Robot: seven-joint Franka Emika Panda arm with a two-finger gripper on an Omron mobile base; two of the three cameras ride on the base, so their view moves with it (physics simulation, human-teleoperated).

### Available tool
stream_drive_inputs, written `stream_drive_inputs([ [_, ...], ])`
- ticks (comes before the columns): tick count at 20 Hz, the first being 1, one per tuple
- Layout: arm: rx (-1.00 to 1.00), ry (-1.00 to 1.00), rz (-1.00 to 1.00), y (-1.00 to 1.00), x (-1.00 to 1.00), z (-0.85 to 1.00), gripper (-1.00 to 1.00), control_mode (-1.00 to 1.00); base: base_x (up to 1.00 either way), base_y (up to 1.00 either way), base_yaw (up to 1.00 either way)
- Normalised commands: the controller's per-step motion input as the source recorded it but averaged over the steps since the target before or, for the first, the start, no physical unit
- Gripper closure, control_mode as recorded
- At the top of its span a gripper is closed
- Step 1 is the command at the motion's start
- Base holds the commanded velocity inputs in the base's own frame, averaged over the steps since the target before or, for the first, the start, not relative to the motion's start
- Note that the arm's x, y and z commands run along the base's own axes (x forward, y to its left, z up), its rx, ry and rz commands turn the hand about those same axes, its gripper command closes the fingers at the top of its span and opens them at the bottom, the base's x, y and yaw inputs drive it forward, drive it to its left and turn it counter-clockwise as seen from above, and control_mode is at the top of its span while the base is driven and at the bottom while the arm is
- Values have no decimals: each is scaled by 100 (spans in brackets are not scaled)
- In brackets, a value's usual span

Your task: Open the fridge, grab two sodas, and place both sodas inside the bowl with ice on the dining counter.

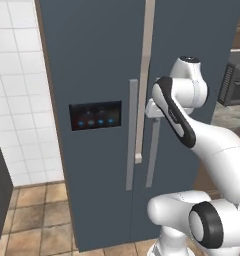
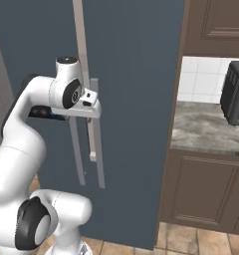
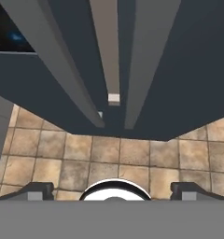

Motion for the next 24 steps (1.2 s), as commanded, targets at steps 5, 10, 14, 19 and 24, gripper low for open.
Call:
stream_drive_inputs([
  [5, 0, 0, 0, 0, 0, 0, -100, 100, -47, 2, 0],
  [10, 0, 0, 0, 0, 0, 0, -100, 100, -20, 3, 0],
  [14, -1, -15, 0, -16, -3, -16, -100, -100, 0, 0, 0],
  [19, -5, -25, 0, -17, 28, -1, -100, -100, 0, 0, 0],
  [24, -3, -19, 0, -1, 70, 0, -100, -100, 0, 0, 0],
])
